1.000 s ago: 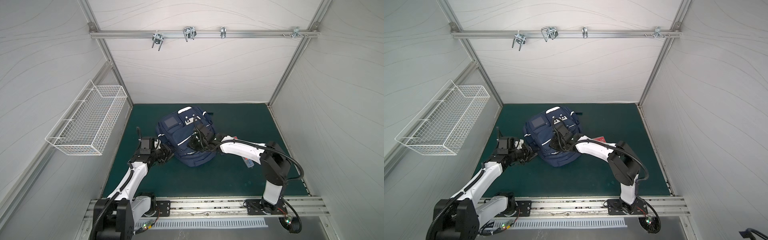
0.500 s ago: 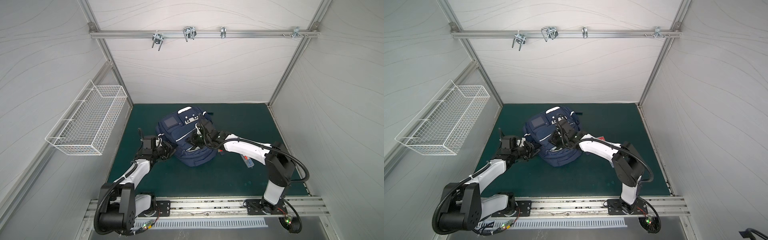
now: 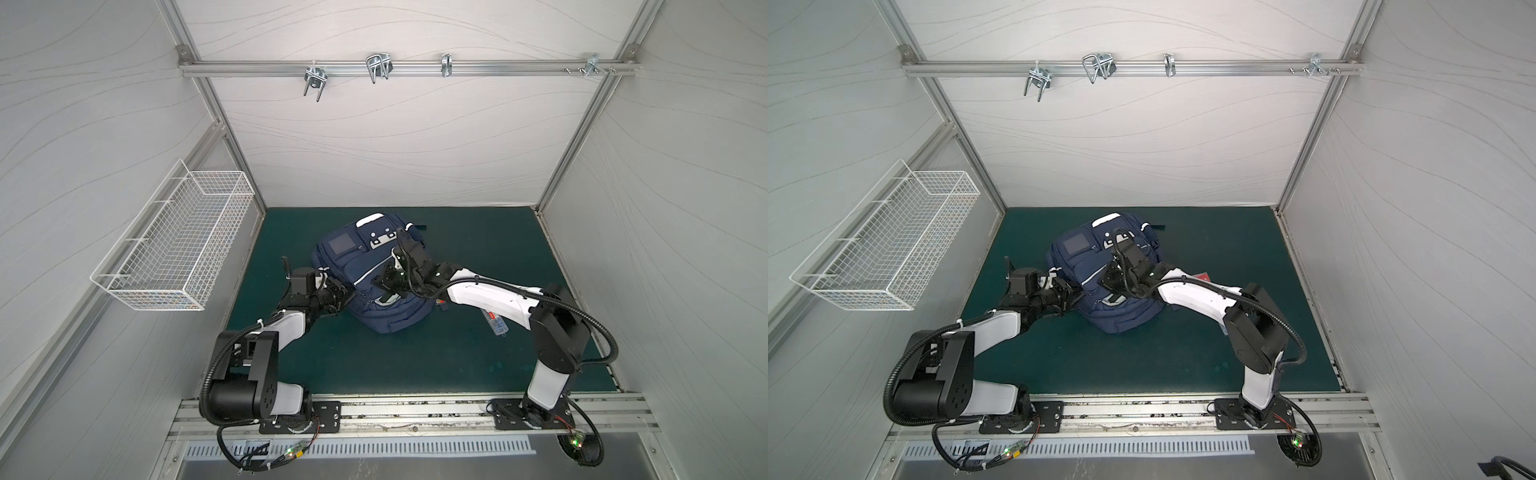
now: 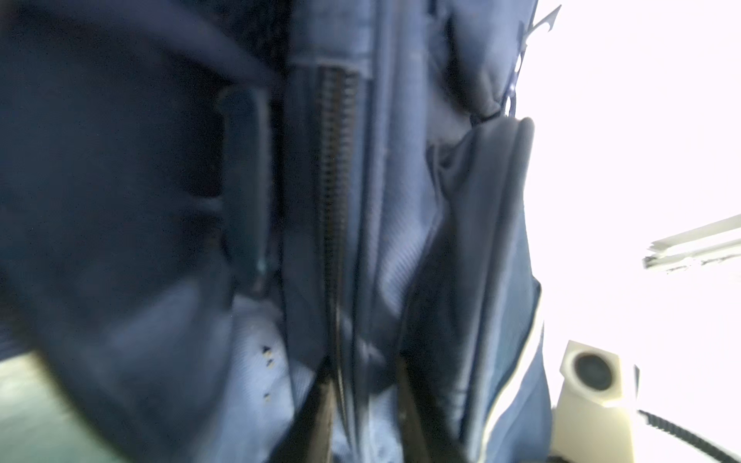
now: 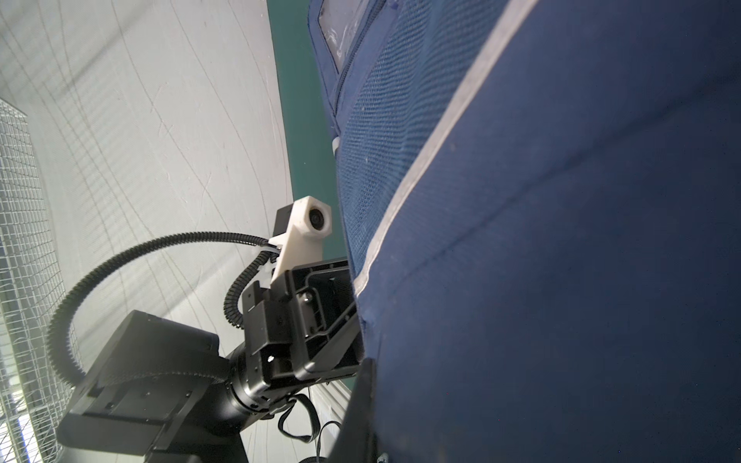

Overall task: Pack books, pencil case, and school supplies into a backpack
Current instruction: Zip the student bag at the center of the table.

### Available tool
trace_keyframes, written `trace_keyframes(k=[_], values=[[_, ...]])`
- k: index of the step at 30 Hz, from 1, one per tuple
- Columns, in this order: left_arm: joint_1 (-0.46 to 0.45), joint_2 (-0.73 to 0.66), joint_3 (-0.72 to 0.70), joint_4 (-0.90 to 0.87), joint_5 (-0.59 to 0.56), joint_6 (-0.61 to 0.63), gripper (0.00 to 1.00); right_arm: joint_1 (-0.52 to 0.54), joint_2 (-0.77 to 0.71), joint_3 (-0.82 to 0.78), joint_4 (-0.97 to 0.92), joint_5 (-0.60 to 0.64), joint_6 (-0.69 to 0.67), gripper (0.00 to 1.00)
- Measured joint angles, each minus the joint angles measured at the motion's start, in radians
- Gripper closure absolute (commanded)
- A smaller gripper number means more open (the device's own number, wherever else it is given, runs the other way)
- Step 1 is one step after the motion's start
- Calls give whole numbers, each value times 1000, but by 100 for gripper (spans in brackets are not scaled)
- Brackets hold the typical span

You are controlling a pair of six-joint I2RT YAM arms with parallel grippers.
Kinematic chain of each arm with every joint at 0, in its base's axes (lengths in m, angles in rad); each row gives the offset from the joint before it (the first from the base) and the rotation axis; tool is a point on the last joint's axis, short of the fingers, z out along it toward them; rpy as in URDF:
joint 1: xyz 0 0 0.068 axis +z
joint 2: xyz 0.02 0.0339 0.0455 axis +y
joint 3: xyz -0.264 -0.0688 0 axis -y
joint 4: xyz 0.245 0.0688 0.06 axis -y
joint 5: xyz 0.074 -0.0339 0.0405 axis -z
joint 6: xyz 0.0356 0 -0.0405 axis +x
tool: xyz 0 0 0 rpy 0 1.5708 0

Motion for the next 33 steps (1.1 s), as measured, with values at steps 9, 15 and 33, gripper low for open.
trace_keyframes(k=[9, 15, 33], values=[[-4, -29, 1, -15, -10, -1, 100, -4, -13, -18, 1, 14, -15, 91], [-5, -124, 20, -126, -33, 31, 100, 8, -74, 42, -192, 113, -154, 28], [-6, -156, 80, -212, 4, 71, 100, 283, -28, 50, -351, 436, -349, 60]])
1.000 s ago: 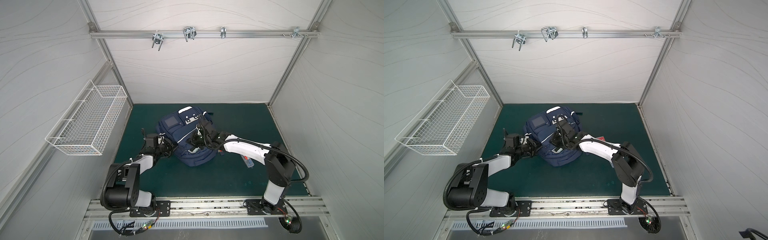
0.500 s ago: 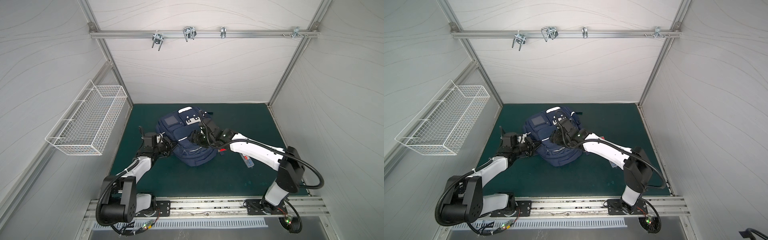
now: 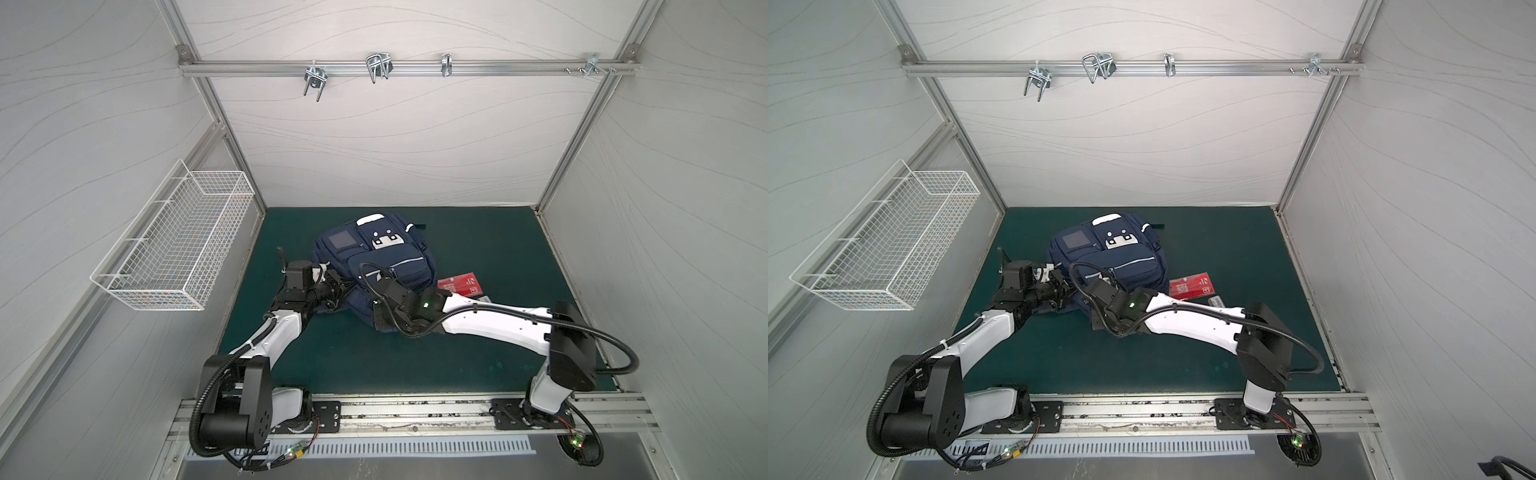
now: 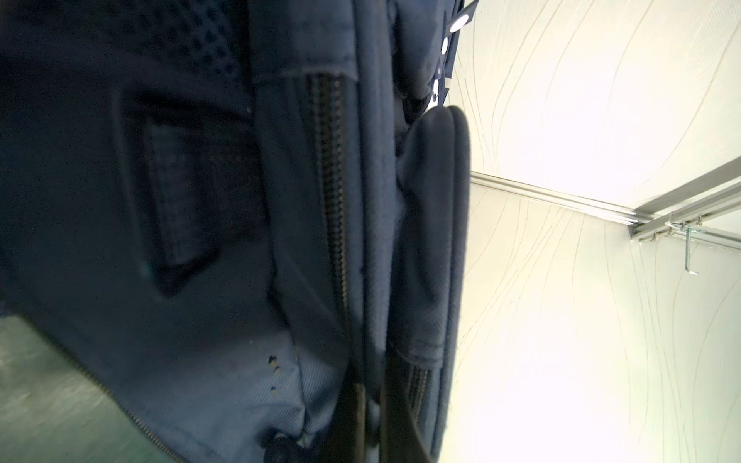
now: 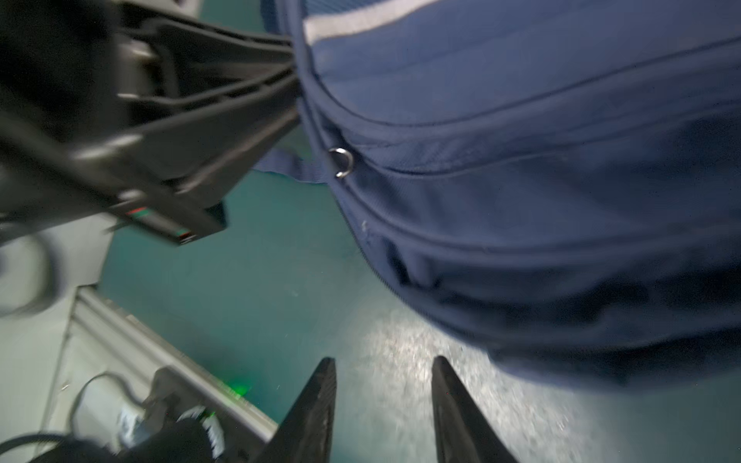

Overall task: Pack books, pencil case, and school supplies into a backpack
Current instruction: Zip the student bag at the center of the table.

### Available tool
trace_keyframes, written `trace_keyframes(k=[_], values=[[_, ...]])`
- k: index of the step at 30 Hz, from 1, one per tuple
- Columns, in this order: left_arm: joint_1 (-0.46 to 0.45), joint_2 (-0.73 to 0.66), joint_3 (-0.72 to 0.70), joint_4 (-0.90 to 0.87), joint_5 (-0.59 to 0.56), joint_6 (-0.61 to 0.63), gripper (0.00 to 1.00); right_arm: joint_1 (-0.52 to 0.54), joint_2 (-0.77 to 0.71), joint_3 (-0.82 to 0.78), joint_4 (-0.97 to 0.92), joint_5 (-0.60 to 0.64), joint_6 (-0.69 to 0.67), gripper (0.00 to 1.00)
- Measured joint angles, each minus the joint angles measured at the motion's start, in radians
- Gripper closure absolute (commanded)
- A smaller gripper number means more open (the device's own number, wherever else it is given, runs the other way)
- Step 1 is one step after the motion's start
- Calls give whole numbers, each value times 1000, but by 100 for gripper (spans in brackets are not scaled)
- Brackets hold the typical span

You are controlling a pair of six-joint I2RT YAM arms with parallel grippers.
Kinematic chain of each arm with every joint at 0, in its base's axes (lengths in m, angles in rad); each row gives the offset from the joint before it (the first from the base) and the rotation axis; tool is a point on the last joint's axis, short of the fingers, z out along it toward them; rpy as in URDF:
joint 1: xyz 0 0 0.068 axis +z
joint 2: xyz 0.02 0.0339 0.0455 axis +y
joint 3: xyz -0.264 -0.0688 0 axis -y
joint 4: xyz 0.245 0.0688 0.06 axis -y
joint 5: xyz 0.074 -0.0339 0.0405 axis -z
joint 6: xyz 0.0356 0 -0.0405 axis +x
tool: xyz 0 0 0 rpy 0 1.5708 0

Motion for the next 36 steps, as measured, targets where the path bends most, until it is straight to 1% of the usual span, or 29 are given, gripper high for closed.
trace_keyframes(k=[1, 4, 7, 11, 14, 19, 21, 31, 34, 36], values=[[0, 0, 3, -6, 0, 6, 100, -1, 22, 8, 13, 5, -8, 61], [-3, 0, 7, -15, 0, 21, 100, -1, 65, 24, 51, 14, -29, 60], [-6, 0, 8, -23, 0, 39, 100, -2, 76, 24, 100, 37, -47, 60], [-12, 0, 10, -28, 0, 59, 100, -13, 84, 25, 158, 68, -60, 64], [-12, -1, 16, -30, 0, 69, 100, -26, 108, 34, 158, 73, -54, 66], [-12, -1, 20, -40, 0, 79, 100, -28, 133, 45, 151, 82, -39, 63], [-14, -1, 20, -41, 0, 82, 100, -28, 133, 47, 148, 92, -25, 64], [-19, -2, 22, -42, 0, 96, 100, -35, 147, 85, 77, 128, 14, 76], [-19, -2, 22, -42, -1, 97, 100, -36, 155, 98, 57, 145, 16, 84], [-19, -2, 22, -42, -3, 99, 100, -39, 159, 106, 41, 154, 19, 95]])
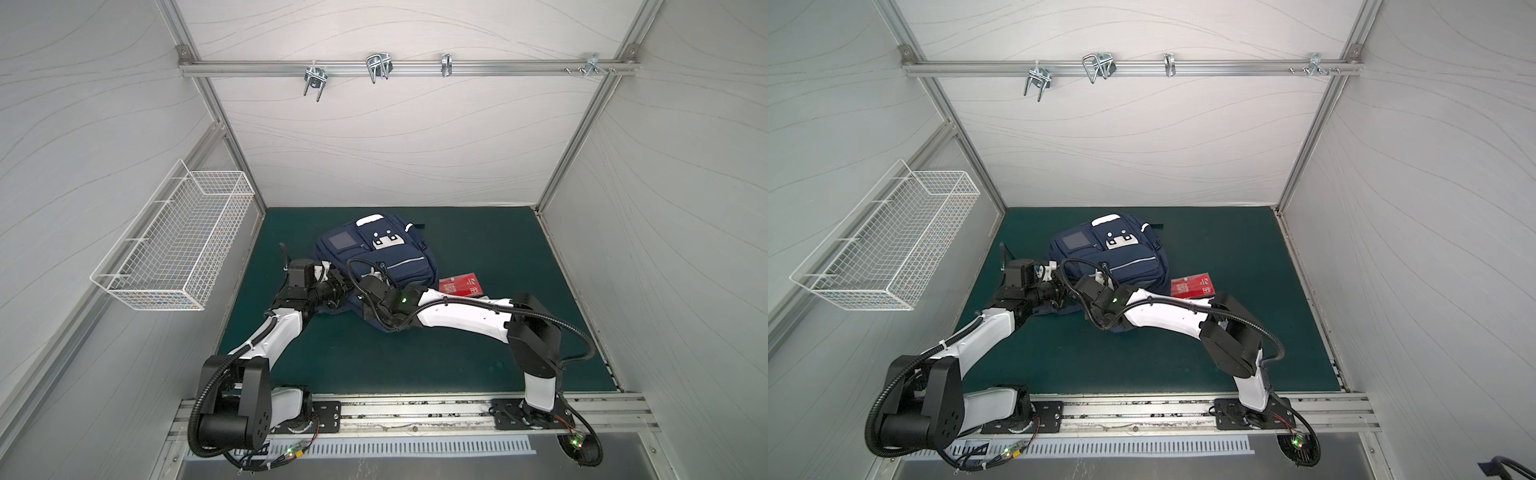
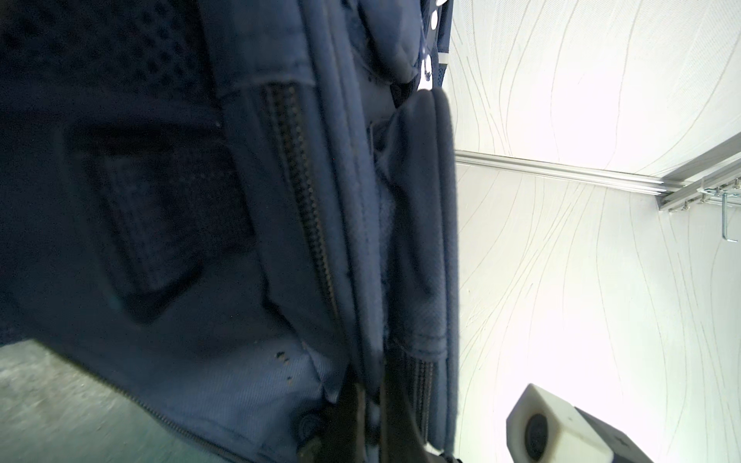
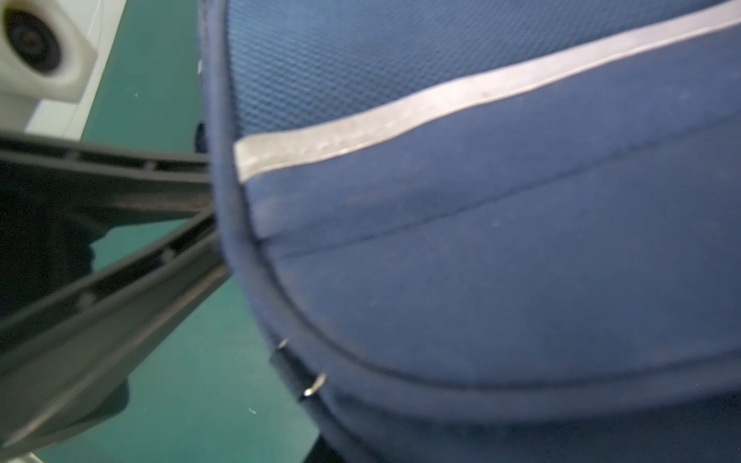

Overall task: Pack books, pencil case, and school supplies into a backpack
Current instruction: Zip the student bag at the center of the table.

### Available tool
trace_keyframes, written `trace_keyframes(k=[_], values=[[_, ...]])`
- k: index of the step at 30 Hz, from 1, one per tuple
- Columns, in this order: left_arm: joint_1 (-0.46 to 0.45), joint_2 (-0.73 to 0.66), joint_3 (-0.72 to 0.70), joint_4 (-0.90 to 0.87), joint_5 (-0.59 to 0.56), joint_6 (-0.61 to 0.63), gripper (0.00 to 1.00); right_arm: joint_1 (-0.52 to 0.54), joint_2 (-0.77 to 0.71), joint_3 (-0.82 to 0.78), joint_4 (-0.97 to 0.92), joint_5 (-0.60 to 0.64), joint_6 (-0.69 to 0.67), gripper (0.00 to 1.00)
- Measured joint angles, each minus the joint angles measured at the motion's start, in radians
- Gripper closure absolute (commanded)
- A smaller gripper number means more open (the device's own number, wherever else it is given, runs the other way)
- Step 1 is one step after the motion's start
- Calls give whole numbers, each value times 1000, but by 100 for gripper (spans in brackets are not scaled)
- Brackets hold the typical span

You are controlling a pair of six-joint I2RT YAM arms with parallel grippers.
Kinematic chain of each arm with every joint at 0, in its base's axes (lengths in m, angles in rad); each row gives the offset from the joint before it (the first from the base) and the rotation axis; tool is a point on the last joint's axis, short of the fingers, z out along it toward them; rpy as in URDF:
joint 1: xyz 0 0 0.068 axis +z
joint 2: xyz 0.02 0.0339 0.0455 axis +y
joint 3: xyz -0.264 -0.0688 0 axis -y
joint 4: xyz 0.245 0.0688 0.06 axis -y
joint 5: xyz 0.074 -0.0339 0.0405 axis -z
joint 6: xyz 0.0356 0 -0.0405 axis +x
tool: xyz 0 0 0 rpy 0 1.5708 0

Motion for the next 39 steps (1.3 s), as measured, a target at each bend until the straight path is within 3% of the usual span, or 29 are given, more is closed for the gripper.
trace_keyframes(k=[2, 10, 25, 32, 39], values=[[0, 0, 0, 0, -2, 2, 100, -3, 1, 5, -14, 5, -4, 100], [-5, 0, 18, -58, -5, 32, 100, -4, -21, -19, -23, -34, -28, 100], [2, -2, 56, -245, 21, 90, 100, -58, -346, -316, -50, -164, -112, 100], [4, -2, 101, -348, 8, 108, 100, -241, -496, -500, 40, -322, -235, 100], [42, 58, 251, -560, -70, 164, 100, -234, -517, -521, 108, -484, -334, 100]])
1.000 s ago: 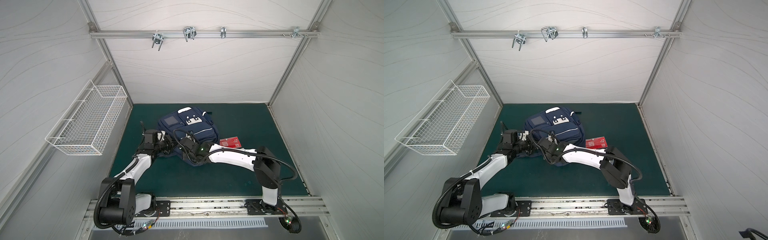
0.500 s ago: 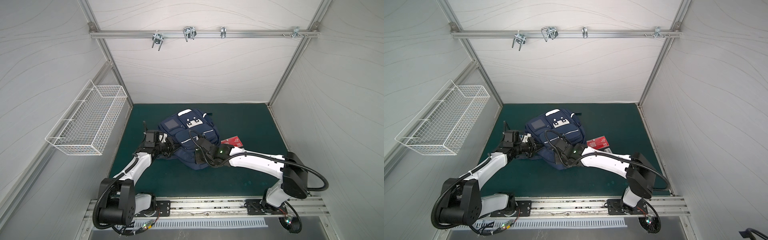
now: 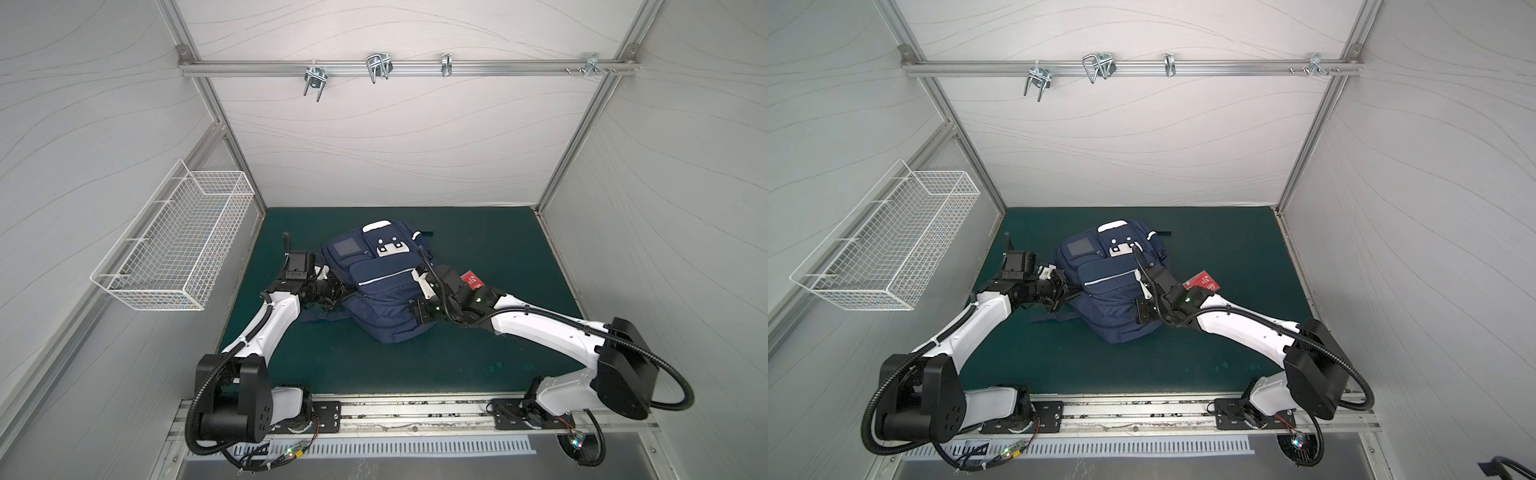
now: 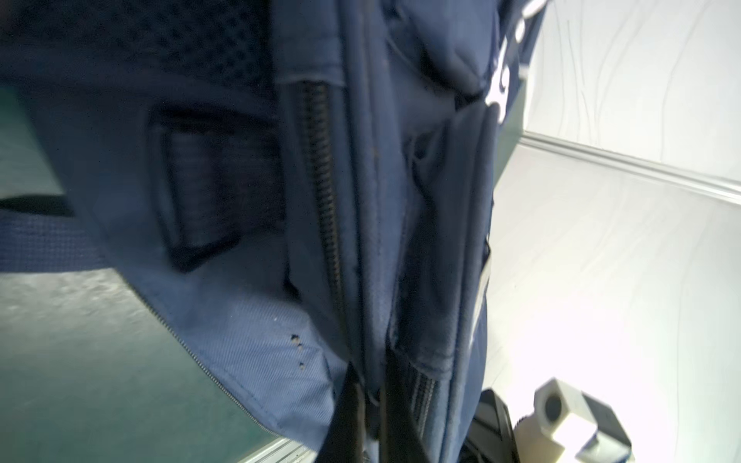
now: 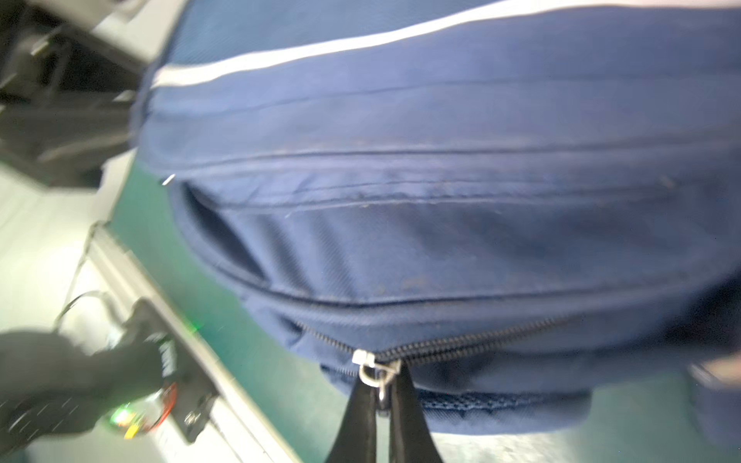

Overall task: Pack books, pencil case, and school supplies into a backpack
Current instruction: Zip the student bag at the center of the table.

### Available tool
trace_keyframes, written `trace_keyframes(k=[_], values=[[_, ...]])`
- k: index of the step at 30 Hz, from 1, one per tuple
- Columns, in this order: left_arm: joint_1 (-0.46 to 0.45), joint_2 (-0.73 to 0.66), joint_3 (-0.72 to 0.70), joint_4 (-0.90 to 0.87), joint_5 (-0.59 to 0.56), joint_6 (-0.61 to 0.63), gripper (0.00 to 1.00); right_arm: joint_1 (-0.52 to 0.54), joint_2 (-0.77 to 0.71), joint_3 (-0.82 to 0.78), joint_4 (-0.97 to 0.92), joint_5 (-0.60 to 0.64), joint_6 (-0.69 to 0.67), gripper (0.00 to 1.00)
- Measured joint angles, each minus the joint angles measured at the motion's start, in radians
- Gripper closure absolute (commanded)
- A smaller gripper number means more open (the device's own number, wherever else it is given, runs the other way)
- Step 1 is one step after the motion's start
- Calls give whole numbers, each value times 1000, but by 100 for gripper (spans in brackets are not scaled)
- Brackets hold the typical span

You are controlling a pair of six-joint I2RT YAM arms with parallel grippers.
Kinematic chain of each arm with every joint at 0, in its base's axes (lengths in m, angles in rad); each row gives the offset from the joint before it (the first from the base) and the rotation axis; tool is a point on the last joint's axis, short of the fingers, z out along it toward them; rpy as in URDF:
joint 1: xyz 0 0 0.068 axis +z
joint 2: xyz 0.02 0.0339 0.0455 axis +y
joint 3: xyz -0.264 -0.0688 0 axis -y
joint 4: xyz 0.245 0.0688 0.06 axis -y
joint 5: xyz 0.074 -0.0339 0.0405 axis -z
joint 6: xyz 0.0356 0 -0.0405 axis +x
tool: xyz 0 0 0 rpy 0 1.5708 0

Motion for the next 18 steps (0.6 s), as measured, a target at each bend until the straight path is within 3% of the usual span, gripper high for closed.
trace_keyframes(k=[5, 9, 10, 11, 14, 18], values=[[26, 87, 91, -116, -47, 25, 98, 82, 31, 49, 11, -39, -3, 100], [47, 115, 124, -137, -122, 43, 70, 120, 95, 117, -20, -61, 16, 100], [62, 103, 122, -123, -166, 44, 57, 124, 101, 125, -38, -70, 24, 100], [76, 78, 113, -107, -200, 42, 52, 127, 105, 130, -55, -79, 32, 100], [71, -79, 37, -95, -269, 25, 47, 128, 109, 141, -85, -103, 60, 100], [-103, -330, -87, -107, -318, -28, 42, 128, 124, 154, -98, -114, 96, 100]])
